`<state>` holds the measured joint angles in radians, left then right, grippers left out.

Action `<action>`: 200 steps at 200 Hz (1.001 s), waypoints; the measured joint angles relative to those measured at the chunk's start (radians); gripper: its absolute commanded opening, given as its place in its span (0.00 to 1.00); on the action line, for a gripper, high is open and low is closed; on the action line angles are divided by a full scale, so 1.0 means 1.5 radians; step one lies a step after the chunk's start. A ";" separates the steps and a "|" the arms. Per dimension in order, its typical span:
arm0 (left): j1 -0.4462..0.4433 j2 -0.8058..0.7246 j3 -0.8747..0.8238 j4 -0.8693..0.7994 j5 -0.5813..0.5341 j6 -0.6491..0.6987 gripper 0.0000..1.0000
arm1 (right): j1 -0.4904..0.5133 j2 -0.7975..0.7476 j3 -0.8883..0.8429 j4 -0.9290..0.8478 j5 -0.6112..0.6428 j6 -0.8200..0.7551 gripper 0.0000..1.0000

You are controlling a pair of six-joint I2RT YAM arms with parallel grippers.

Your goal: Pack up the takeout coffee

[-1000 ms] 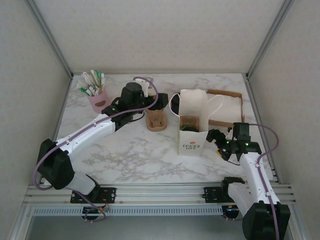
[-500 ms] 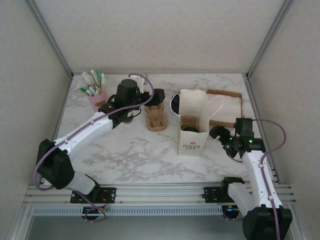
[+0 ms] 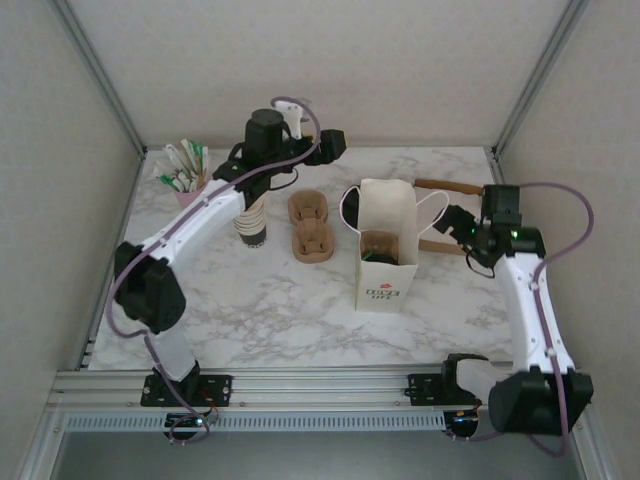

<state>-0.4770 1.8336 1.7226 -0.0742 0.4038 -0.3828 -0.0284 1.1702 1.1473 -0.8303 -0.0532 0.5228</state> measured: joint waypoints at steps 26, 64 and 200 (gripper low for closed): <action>0.009 0.082 0.063 -0.032 0.033 0.000 1.00 | -0.001 0.101 0.063 0.011 -0.002 -0.037 0.82; 0.011 0.173 0.136 -0.066 0.068 0.001 1.00 | -0.002 0.244 0.163 0.009 0.006 -0.084 0.70; 0.011 0.244 0.207 -0.094 0.106 0.009 1.00 | -0.003 0.628 0.428 -0.076 0.060 -0.160 0.58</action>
<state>-0.4610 2.2002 2.0327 -0.2146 0.5625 -0.3698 -0.0330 2.1120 1.7893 -0.9436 0.0368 0.2825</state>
